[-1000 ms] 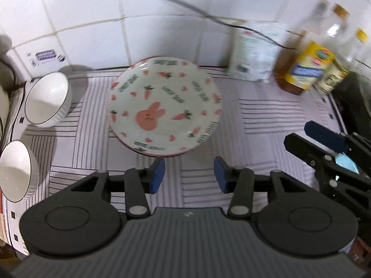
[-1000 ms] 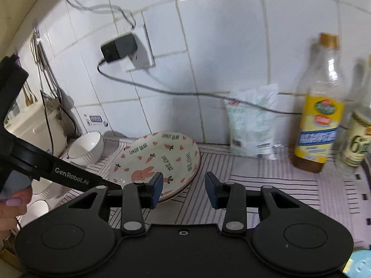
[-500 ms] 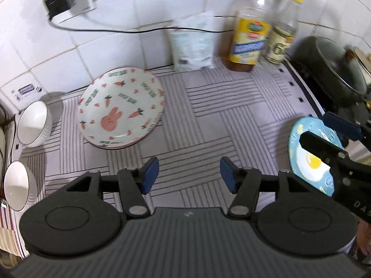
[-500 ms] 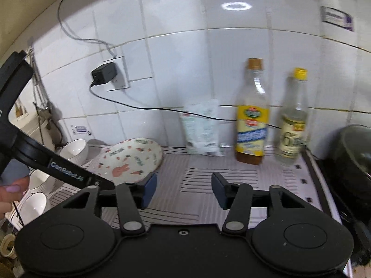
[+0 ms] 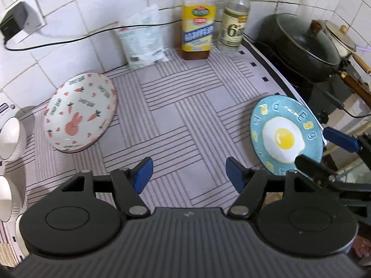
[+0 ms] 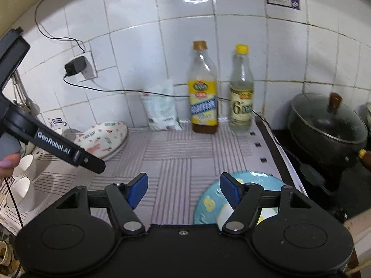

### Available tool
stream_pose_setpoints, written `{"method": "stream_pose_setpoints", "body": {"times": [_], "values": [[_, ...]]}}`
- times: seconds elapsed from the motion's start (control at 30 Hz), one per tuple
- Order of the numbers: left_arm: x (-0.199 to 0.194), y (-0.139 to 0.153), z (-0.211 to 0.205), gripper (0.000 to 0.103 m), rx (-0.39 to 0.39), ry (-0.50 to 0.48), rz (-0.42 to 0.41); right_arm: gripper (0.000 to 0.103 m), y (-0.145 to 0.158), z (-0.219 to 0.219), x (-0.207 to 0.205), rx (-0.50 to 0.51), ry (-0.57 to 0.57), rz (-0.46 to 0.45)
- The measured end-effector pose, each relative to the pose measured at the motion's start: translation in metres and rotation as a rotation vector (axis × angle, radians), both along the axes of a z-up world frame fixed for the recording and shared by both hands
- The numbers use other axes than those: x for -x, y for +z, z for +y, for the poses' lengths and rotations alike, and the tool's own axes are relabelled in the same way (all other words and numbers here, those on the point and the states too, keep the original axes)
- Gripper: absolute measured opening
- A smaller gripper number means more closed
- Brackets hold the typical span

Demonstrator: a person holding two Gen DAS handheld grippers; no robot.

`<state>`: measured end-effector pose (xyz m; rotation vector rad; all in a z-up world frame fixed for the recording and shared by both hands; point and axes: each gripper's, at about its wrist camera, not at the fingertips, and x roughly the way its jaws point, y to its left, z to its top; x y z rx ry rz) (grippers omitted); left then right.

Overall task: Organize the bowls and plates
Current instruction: 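Close both grippers on the blue egg plate rim and lift it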

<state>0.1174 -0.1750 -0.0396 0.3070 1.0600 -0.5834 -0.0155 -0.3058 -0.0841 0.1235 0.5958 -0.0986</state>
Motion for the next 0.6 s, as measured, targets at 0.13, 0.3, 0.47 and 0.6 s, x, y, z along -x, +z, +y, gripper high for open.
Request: {"method": "stream_pose_setpoints", "body": {"times": [0.13, 0.3, 0.47, 0.6], "values": [[0.003, -0.01, -0.016, 0.075, 0.001, -0.025, 0.008, 0.079, -0.011, -0.009, 0.01, 0.003, -0.038, 0.015], [0.003, -0.031, -0.039, 0.08, 0.018, -0.055, 0.023, 0.086, -0.032, -0.025, 0.019, 0.014, -0.103, 0.012], [-0.003, -0.055, -0.07, 0.083, 0.025, -0.093, 0.009, 0.086, -0.059, -0.047, 0.024, 0.028, -0.204, 0.016], [-0.004, -0.074, -0.091, 0.083, 0.03, -0.125, 0.04, 0.086, -0.085, -0.071, 0.03, 0.011, -0.269, 0.016]]}}
